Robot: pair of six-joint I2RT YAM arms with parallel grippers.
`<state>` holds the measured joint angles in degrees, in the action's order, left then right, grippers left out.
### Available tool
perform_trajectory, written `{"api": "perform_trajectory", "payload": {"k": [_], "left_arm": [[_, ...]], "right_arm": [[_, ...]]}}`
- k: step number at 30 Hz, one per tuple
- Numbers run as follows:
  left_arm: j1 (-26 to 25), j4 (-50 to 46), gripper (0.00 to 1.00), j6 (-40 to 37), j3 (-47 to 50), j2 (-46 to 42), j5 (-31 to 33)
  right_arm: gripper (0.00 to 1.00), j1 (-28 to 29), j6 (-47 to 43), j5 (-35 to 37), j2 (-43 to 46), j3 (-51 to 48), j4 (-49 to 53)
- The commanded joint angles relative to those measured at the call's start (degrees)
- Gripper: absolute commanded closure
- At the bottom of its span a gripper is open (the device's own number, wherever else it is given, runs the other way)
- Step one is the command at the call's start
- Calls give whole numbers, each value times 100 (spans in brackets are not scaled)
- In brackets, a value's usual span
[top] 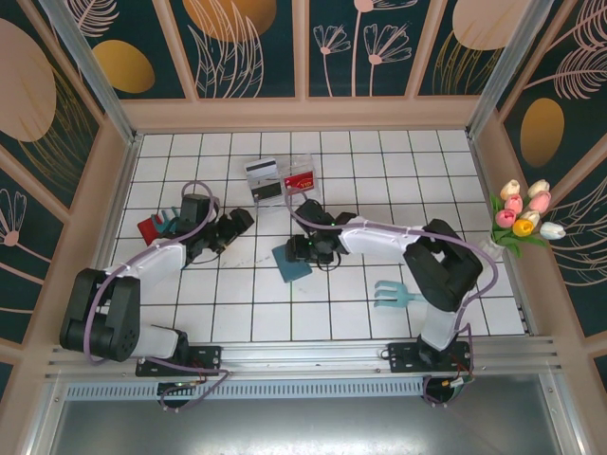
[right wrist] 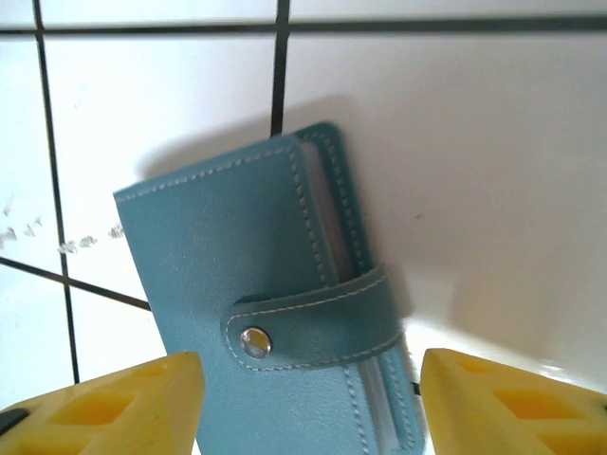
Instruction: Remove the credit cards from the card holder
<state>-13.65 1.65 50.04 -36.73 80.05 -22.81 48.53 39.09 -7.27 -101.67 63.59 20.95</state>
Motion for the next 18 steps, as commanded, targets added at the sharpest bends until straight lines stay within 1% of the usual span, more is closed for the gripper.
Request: {"api": "perform_trajectory", "payload": {"k": [1,6,8,10,13,16,18], "left_arm": [[-152,121,23,-32,88,197,-477],[-498,293,28,433,406,182,-511],[-669,298,33,719,532,123,-361],[-789,228,38,944,576,165,-319],[-973,271,41,1122,611,255,-304],[-1064,493,43,1290,740,342,-396],[-1086,587,47,1340,783,386,-446]], "right_arm": [[36,-168,239,232,518,-245,-186],[37,-230,336,49,444,-334,-357],[38,-230,331,-54,362,-325,-421],[46,-239,349,-285,253,-298,-513],[53,-230,444,-569,72,-226,-560],[54,-230,467,-566,-53,-198,-513],[55,-232,467,-565,-87,-221,-532]]}}
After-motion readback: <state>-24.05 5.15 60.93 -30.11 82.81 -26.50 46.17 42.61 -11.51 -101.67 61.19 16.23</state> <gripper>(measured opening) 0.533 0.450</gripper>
